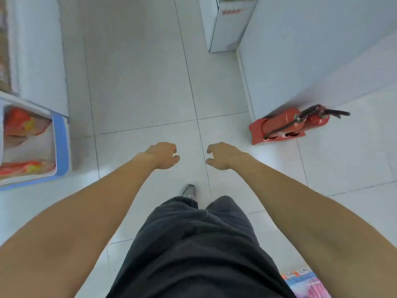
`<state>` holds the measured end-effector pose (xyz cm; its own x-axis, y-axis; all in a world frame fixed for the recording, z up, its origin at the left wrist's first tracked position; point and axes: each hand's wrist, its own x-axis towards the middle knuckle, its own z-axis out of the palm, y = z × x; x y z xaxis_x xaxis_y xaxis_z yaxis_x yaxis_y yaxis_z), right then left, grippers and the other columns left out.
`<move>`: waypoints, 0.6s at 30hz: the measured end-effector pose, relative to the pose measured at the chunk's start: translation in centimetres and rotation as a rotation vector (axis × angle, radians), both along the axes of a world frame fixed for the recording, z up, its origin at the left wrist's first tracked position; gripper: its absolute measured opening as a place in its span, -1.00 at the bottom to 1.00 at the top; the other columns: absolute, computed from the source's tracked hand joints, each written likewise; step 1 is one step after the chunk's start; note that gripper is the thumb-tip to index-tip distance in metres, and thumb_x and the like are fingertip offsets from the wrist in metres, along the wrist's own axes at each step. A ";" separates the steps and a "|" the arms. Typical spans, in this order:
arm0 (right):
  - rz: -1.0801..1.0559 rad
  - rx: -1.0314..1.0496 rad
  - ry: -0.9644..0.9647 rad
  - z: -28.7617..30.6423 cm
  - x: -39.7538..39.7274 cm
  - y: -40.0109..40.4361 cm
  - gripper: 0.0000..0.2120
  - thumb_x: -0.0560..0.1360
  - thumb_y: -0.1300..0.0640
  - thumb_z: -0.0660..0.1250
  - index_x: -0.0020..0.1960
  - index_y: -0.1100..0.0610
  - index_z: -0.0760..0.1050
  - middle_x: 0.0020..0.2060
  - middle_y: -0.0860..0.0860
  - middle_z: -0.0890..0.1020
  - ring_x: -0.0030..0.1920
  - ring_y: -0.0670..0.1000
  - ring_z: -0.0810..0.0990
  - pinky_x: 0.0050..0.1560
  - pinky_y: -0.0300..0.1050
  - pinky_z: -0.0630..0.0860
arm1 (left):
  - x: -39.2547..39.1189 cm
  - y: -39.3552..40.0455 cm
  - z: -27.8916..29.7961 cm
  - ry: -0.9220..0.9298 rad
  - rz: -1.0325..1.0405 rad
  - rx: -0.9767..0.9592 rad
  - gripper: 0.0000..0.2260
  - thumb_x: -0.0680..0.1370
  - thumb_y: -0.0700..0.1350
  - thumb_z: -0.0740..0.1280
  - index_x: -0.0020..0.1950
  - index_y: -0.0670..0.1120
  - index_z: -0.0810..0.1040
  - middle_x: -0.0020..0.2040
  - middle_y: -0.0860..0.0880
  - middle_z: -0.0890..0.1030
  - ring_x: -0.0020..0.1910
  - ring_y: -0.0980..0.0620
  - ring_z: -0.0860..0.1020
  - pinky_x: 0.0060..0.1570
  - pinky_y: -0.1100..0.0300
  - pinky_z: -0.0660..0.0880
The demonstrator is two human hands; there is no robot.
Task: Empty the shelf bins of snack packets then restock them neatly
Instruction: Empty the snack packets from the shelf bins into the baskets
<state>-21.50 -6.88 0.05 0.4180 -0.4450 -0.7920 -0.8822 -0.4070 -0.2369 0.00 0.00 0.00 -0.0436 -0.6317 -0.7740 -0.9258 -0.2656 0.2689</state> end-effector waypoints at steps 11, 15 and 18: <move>0.051 0.024 -0.040 -2.2 9.9 -22.4 -0.55 0.59 -0.10 0.23 0.41 0.06 0.44 0.36 0.03 0.52 0.27 0.11 0.52 0.24 0.00 0.48 | 6.5 -19.6 -2.7 0.117 0.273 0.031 -0.61 0.65 0.11 0.20 0.39 -0.08 0.46 0.36 -0.06 0.49 0.30 -0.08 0.45 0.16 0.12 0.36; 0.086 0.047 -0.071 -2.3 13.5 -33.2 -0.51 0.63 -0.08 0.21 0.48 0.12 0.37 0.43 0.07 0.45 0.37 0.13 0.45 0.30 -0.02 0.42 | 9.6 -29.4 -1.4 0.078 0.331 0.044 -0.61 0.67 0.08 0.19 0.40 -0.10 0.45 0.37 -0.09 0.49 0.32 -0.10 0.46 0.24 0.08 0.38; 0.129 0.046 -0.099 -0.7 16.4 -41.1 -0.50 0.66 -0.10 0.16 0.50 0.15 0.35 0.46 0.07 0.43 0.42 0.13 0.40 0.37 0.02 0.38 | 12.7 -36.2 0.7 0.047 0.325 0.048 -0.61 0.67 0.08 0.18 0.42 -0.10 0.44 0.38 -0.08 0.49 0.34 -0.11 0.46 0.28 0.05 0.39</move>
